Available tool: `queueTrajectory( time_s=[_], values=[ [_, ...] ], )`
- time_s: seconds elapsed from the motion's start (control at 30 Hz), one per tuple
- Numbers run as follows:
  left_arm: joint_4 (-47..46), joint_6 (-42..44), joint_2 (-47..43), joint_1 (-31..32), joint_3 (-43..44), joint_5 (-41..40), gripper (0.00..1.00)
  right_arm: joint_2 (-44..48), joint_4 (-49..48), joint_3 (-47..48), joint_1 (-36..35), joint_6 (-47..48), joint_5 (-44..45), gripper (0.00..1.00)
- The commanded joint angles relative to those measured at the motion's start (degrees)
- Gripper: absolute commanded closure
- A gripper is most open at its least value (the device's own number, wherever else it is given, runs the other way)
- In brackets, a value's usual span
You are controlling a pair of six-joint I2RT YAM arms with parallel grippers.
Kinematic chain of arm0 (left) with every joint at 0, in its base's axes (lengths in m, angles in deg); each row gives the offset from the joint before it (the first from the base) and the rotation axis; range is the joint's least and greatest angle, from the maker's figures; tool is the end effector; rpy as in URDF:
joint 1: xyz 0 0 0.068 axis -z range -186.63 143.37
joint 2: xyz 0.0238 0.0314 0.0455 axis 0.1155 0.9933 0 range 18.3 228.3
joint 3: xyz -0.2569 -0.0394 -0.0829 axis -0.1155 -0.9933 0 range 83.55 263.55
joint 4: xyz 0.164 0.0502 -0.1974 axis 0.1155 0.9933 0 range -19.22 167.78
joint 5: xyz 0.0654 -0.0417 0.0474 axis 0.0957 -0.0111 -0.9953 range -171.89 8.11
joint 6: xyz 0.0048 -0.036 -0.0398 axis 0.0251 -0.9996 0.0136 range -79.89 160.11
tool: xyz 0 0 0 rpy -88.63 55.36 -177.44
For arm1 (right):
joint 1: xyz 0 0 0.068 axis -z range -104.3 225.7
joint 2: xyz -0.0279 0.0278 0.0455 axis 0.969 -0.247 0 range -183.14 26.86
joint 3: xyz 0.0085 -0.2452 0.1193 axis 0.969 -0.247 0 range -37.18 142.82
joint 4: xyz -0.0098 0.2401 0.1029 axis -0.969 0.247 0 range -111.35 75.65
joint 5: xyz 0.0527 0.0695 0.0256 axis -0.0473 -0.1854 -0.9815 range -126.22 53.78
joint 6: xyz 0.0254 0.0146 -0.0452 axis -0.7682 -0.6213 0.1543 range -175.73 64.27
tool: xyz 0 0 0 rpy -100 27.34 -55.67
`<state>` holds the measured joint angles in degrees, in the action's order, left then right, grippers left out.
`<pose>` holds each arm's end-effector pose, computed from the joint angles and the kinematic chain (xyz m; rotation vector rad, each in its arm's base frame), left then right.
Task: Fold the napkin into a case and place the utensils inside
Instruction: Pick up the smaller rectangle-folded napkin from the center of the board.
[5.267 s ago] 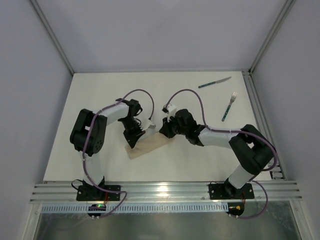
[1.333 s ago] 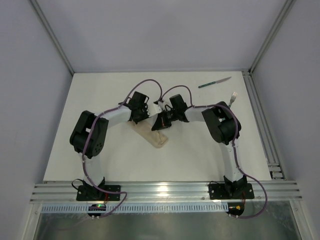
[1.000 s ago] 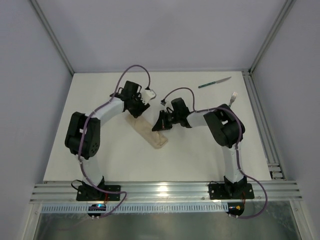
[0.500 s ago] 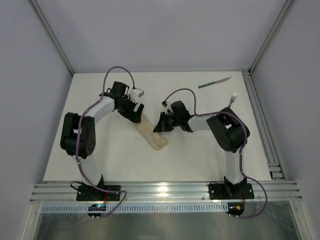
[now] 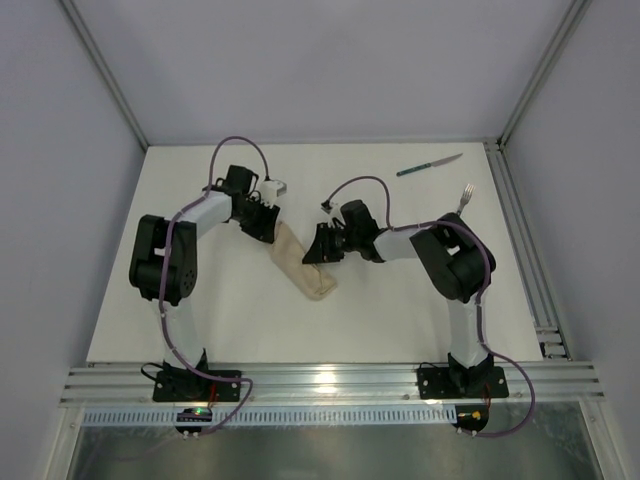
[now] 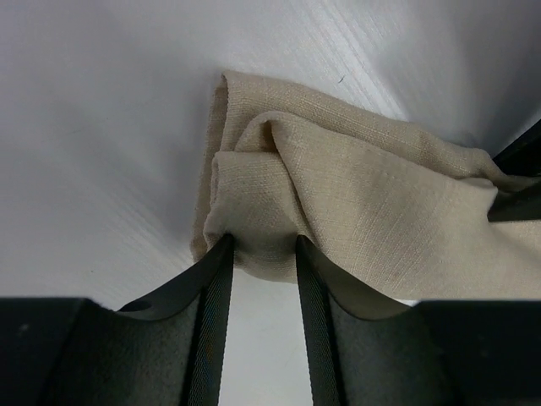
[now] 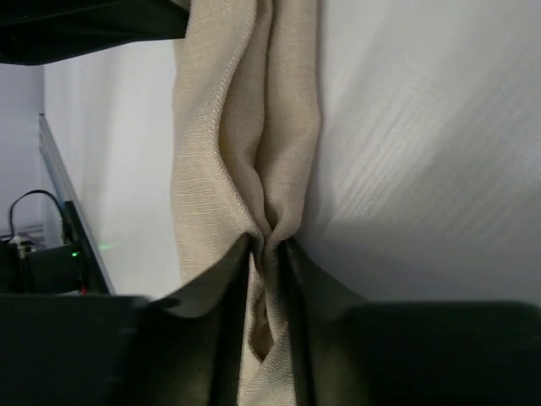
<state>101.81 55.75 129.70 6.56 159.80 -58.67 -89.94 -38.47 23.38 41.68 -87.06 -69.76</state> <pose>0.3807 -0.1035 0.1697 0.7770 2.5573 -0.5365 0.3251 0.2432 0.1135 -0.4018 2.4010 1.2300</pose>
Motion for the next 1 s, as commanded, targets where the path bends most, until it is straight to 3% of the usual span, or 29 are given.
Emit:
queueTrajectory(
  time_s=[0.0,0.13,0.23,0.3,0.33,0.4,0.83,0.97],
  values=[
    [0.4,0.3,0.9,0.8,-1.4,3.9,0.64,-3.8,0.5,1.5,-0.4,0.2,0.1,0.66],
    [0.0,0.4,1.0,0.8,-1.4,4.2,0.68,-5.4,-0.2,2.3,-0.1,-0.4,-1.4,0.54],
    [-0.4,-0.2,0.9,0.8,-1.3,3.8,0.69,-7.2,0.2,3.3,0.1,-0.7,-2.1,0.55],
    [-0.6,-0.2,0.7,0.8,-1.4,2.4,0.71,-8.3,0.4,4.2,0.1,-0.8,-2.8,0.66],
    [-0.7,0.0,0.5,0.8,-1.5,1.9,0.71,-8.4,0.3,3.9,0.3,-0.8,-2.8,0.84],
    [-0.8,0.0,0.1,0.6,-1.8,1.3,0.71,-7.8,-0.2,3.3,0.4,-0.8,-2.9,0.96],
    [0.0,0.3,-5.3,-1.0,-1.0,-1.8,0.67,2.4,2.5,-1.5,1.3,3.5,-0.2,0.96],
    [0.7,-0.1,-6.9,-1.1,-0.6,-0.6,0.58,5.4,3.1,-2.5,1.3,4.5,2.6,0.96]
  ],
)
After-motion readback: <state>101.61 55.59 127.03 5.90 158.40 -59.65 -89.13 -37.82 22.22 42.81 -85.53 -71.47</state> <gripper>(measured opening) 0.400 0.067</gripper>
